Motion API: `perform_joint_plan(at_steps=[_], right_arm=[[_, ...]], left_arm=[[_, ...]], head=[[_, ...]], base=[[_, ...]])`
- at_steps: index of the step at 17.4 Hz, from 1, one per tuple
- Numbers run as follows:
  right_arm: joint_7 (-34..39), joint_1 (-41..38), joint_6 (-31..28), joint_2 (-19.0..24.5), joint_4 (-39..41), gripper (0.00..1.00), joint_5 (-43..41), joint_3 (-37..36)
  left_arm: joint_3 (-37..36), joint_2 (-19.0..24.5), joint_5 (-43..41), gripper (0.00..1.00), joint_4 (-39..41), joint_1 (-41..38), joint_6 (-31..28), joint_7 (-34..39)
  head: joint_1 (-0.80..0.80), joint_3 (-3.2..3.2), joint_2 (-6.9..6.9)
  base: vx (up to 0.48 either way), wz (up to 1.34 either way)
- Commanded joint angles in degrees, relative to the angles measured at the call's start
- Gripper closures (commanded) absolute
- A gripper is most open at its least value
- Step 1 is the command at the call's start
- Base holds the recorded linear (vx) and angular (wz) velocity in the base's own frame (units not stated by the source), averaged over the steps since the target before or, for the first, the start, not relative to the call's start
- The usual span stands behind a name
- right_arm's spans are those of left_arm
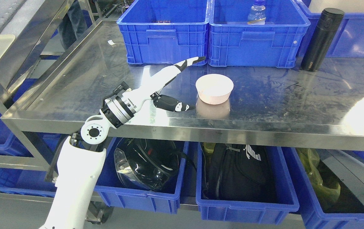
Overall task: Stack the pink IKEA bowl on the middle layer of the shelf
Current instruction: 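Swing the left hand over the shelf toward the pink bowl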
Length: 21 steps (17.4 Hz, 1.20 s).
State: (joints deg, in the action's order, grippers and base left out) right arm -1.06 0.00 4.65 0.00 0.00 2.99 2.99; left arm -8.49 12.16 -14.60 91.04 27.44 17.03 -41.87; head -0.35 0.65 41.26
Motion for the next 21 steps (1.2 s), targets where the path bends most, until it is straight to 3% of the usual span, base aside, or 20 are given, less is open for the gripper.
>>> perform_joint_plan(at_steps=[1, 5, 8, 13, 15, 21], right_arm=[[0.00, -0.26, 0.01, -1.00, 1.00, 0.00, 0.00, 0.00], [0.00, -0.26, 0.01, -1.00, 1.00, 0.00, 0.00, 0.00], [0.00, -0.26, 0.01, -1.00, 1.00, 0.00, 0.00, 0.00], [0.00, -0.26, 0.01, -1.00, 1.00, 0.00, 0.00, 0.00], [0.00, -0.26, 0.01, -1.00, 1.00, 0.00, 0.00, 0.00], [0.00, -0.18, 0.01, -1.00, 1.00, 0.00, 0.00, 0.00]], left_arm=[[0.23, 7.62, -6.75, 0.00, -5.95, 9.46, -1.12, -7.25], [-2.22, 4.45, -11.14, 0.00, -10.26, 15.09, -0.77, -16.91], [-7.58, 3.93, -15.34, 0.00, -10.62, 17.64, -1.20, -17.72], [-11.71, -10.20, -27.05, 0.04, -10.36, 22.74, -13.66, -17.46], [-15.22, -10.49, -30.03, 0.04, -10.70, 23.62, -18.41, -17.46], [-22.17, -7.51, -31.54, 0.04, -12.81, 24.68, -18.70, -19.30]], head=[[0.00, 0.00, 0.00], [0.00, 0.00, 0.00], [0.00, 0.00, 0.00], [0.00, 0.00, 0.00], [0.00, 0.00, 0.00], [0.00, 0.00, 0.00]], base=[[0.000, 0.00], [0.000, 0.00], [0.000, 0.00], [0.000, 0.00], [0.000, 0.00], [0.000, 0.00]])
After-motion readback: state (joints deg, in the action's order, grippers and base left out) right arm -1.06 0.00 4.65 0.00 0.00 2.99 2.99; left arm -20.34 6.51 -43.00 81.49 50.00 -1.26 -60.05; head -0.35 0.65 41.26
